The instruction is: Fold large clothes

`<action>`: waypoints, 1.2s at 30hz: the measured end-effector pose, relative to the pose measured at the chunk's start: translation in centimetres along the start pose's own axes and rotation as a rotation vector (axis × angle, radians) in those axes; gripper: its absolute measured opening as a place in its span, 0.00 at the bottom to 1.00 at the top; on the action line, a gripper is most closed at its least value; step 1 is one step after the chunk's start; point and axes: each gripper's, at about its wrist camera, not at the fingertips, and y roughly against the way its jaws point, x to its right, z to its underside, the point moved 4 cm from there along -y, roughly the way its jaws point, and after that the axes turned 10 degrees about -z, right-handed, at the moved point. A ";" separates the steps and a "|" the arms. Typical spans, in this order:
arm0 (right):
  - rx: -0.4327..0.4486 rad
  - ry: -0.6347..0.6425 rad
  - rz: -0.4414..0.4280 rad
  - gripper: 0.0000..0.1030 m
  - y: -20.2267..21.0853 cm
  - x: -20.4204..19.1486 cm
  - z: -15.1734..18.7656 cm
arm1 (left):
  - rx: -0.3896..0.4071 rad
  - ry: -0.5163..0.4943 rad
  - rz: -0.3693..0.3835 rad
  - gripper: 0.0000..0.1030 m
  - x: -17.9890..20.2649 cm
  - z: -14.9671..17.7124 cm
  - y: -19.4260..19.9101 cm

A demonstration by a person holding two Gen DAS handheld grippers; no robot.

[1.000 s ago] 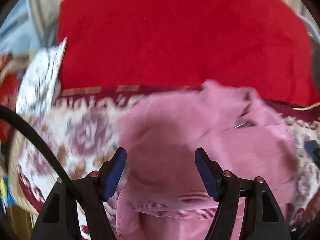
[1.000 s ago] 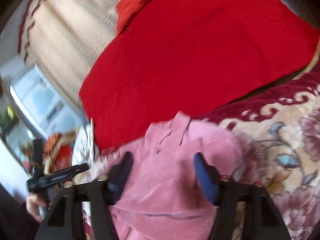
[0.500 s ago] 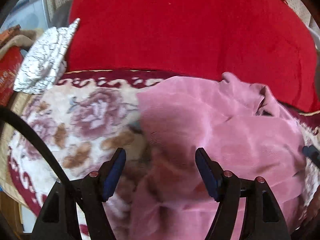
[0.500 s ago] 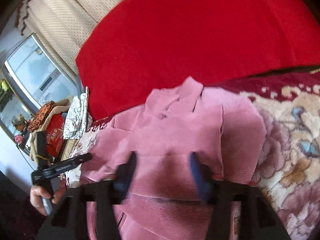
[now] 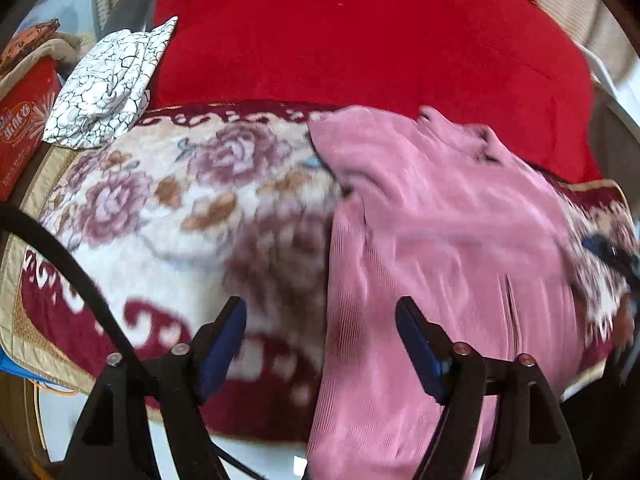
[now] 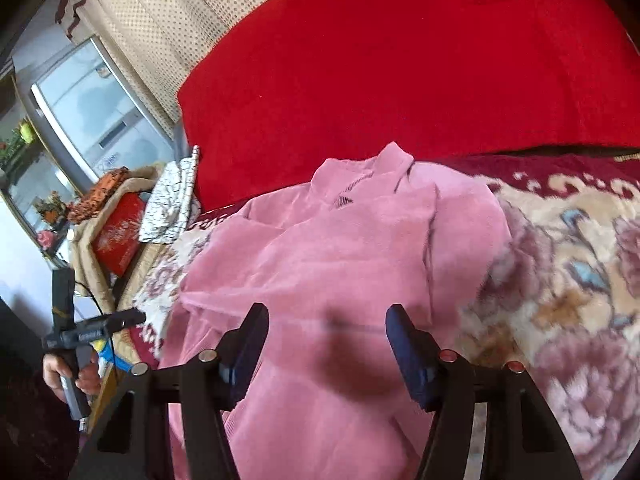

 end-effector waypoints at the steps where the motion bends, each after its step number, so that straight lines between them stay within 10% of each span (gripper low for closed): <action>1: -0.004 -0.007 0.000 0.63 0.7 0.3 0.7 | -0.008 -0.009 0.014 0.77 -0.3 0.9 0.2; 8: -0.020 -0.159 0.009 0.63 5.3 4.4 7.2 | -0.081 0.026 0.126 0.75 -2.1 6.6 -1.7; 12: -0.048 -0.254 -0.052 0.64 4.3 5.4 10.0 | -0.111 0.037 0.203 0.38 -1.8 8.3 -3.0; 17: -0.124 -0.171 -0.113 0.64 1.3 1.5 12.9 | -0.121 -0.010 0.220 0.42 -0.6 9.9 -3.6; 20: -0.169 -0.119 -0.127 0.64 0.3 -1.0 15.2 | -0.120 0.008 0.218 0.66 -0.9 10.6 -4.0; 32: -0.345 -0.122 -0.304 0.62 -1.1 -3.1 19.9 | 0.020 -0.058 0.320 0.65 0.2 10.4 -3.6; 36: -0.450 -0.078 -0.290 0.59 -3.7 -4.4 22.1 | -0.036 -0.086 0.316 0.44 0.9 10.7 -5.3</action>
